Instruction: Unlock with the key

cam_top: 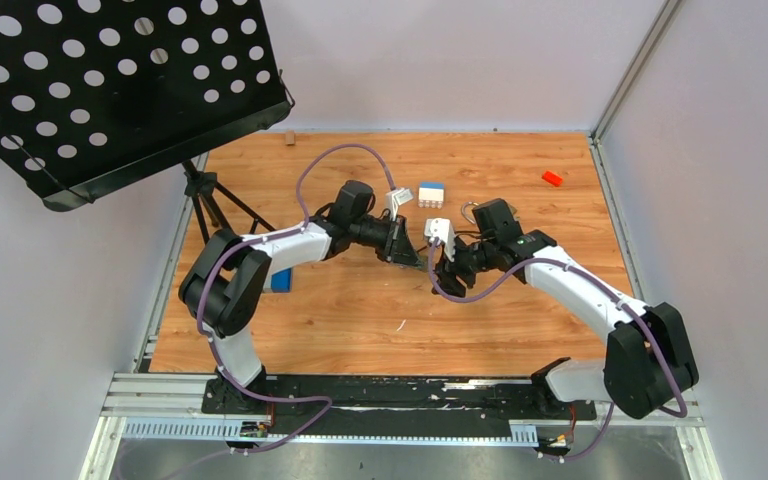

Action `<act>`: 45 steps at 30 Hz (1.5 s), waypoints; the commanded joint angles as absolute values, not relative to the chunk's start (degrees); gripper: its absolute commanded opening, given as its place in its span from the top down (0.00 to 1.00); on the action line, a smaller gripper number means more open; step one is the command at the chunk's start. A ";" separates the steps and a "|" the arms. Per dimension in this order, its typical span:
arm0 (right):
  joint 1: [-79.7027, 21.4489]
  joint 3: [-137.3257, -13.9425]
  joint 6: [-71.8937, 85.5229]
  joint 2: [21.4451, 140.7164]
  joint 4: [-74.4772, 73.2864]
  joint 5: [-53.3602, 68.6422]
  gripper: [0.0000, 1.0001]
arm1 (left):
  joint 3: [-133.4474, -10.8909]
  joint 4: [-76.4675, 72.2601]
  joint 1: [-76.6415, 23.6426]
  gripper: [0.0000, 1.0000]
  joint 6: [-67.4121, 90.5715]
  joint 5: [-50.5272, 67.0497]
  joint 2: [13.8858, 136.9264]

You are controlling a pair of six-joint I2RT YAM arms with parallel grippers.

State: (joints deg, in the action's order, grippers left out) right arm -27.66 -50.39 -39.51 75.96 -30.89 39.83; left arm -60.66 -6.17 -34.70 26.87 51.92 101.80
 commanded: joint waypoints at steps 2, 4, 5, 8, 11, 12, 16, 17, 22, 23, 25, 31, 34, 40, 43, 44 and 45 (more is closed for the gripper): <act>-27.52 -52.14 -42.11 74.30 -32.89 47.01 0.49 | -61.38 -8.66 -34.14 1.00 27.57 50.86 101.63; -27.71 -52.20 -43.03 74.64 -33.54 48.33 0.49 | -61.55 -8.81 -34.06 1.00 28.11 50.42 101.70; -27.77 -52.13 -43.33 74.98 -33.83 48.99 0.49 | -61.67 -8.93 -34.01 1.00 28.56 50.27 101.83; -28.37 -52.03 -43.92 76.34 -34.42 50.10 0.49 | -61.90 -9.65 -33.76 1.00 30.10 50.48 102.24; -29.09 -52.62 -43.98 77.90 -34.69 50.10 0.49 | -62.05 -10.60 -33.32 1.00 31.51 50.76 102.80; -29.15 -52.93 -43.69 78.18 -34.63 49.53 0.49 | -62.01 -10.69 -33.03 1.00 31.54 50.69 102.95; -29.04 -52.94 -42.12 76.84 -32.80 46.24 0.49 | -61.53 -10.88 -30.49 1.00 31.79 49.73 103.46; -28.96 -52.80 -41.78 76.07 -32.17 45.52 0.48 | -61.62 -11.01 -29.51 1.00 31.79 49.26 103.76; -28.20 -52.38 -39.75 73.23 -29.80 41.84 0.45 | -65.59 -11.34 -24.68 1.00 31.03 48.36 108.18; -27.98 -52.32 -39.47 72.87 -29.61 41.39 0.45 | -66.50 -11.49 -23.94 1.00 30.88 48.11 109.45; -27.55 -52.00 -38.96 72.16 -29.17 40.62 0.44 | -68.49 -12.53 -22.63 1.00 31.18 47.87 112.23; -26.68 -51.51 -38.52 70.70 -28.65 39.75 0.43 | -74.85 -16.68 -19.96 0.95 35.01 47.43 121.12; -26.50 -51.18 -38.58 70.24 -28.63 39.75 0.42 | -76.52 -18.80 -19.69 0.91 37.20 47.60 124.39; -26.00 -50.80 -38.84 69.65 -28.74 40.15 0.41 | -75.00 -19.43 -19.60 0.76 36.86 46.70 125.10; -26.04 -50.80 -38.87 69.82 -28.80 40.40 0.41 | -74.25 -18.46 -19.60 0.68 35.83 46.26 124.90; -26.00 -50.88 -38.89 69.93 -28.89 40.43 0.41 | -74.21 -17.93 -19.60 0.65 35.23 46.13 124.89; -26.01 -50.87 -38.85 69.95 -28.98 40.55 0.41 | -74.05 -17.49 -19.60 0.61 34.81 45.96 124.82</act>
State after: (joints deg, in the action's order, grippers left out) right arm -26.30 -50.68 -39.22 71.24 -30.57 39.59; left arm -74.52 -16.12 -19.68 36.42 46.35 125.82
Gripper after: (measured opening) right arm 0.589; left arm 0.339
